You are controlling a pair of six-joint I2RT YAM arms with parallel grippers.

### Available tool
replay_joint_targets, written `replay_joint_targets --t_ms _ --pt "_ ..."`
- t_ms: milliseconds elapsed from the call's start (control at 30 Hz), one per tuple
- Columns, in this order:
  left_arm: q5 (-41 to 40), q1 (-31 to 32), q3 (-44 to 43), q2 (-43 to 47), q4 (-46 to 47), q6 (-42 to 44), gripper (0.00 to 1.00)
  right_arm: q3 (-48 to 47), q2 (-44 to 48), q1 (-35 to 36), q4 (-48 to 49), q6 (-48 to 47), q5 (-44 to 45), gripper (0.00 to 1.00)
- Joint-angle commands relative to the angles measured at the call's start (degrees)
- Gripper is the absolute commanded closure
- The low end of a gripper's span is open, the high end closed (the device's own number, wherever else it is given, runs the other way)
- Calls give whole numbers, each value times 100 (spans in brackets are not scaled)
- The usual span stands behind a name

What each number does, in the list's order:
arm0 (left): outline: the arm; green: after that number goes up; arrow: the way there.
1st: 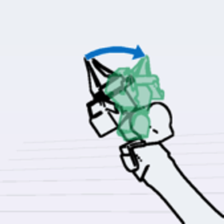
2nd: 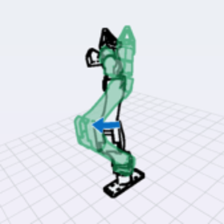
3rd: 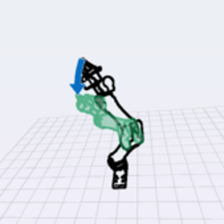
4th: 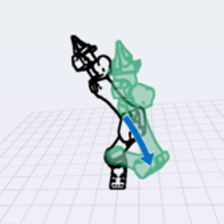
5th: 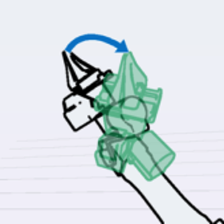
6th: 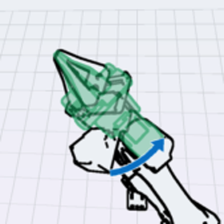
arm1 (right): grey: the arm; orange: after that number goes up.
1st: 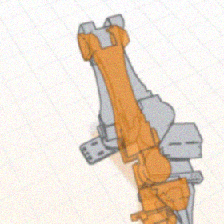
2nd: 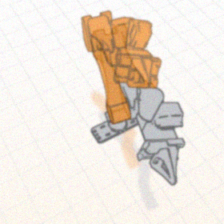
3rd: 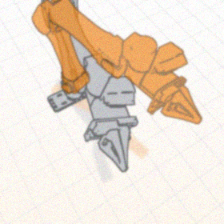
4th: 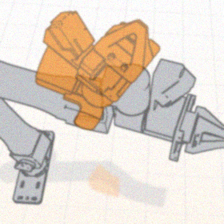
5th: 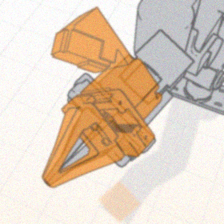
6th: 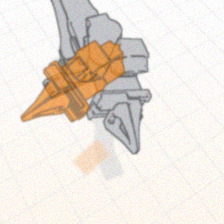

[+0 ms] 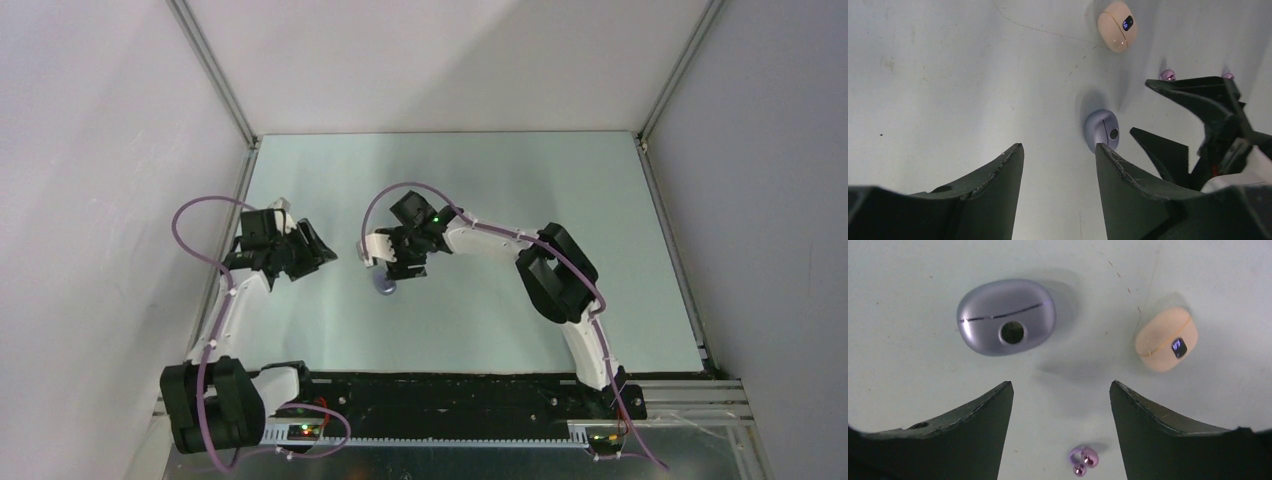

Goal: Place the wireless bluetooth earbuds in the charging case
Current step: Adjust the charging case at the center of the board.

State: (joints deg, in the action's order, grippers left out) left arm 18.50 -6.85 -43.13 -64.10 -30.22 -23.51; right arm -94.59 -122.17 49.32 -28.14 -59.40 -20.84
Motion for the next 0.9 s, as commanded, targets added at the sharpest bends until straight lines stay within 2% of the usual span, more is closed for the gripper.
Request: replay_joint_targets --t_ms 0,333,567,667,867 --pt "217 -72 59 321 82 18 40 -107 -95 177 372 -684 -253 24" --pt "373 -184 144 511 124 21 41 -486 -442 397 -32 -1139 -1128 24" --pt "418 -214 197 639 71 50 41 -896 -766 462 14 -1029 -1306 25" --pt "445 -228 227 686 69 48 41 -1281 -927 428 -493 -750 -1300 25" --pt "557 -249 310 754 168 -3 41 -2928 -1719 274 -2650 -679 -1357 24"
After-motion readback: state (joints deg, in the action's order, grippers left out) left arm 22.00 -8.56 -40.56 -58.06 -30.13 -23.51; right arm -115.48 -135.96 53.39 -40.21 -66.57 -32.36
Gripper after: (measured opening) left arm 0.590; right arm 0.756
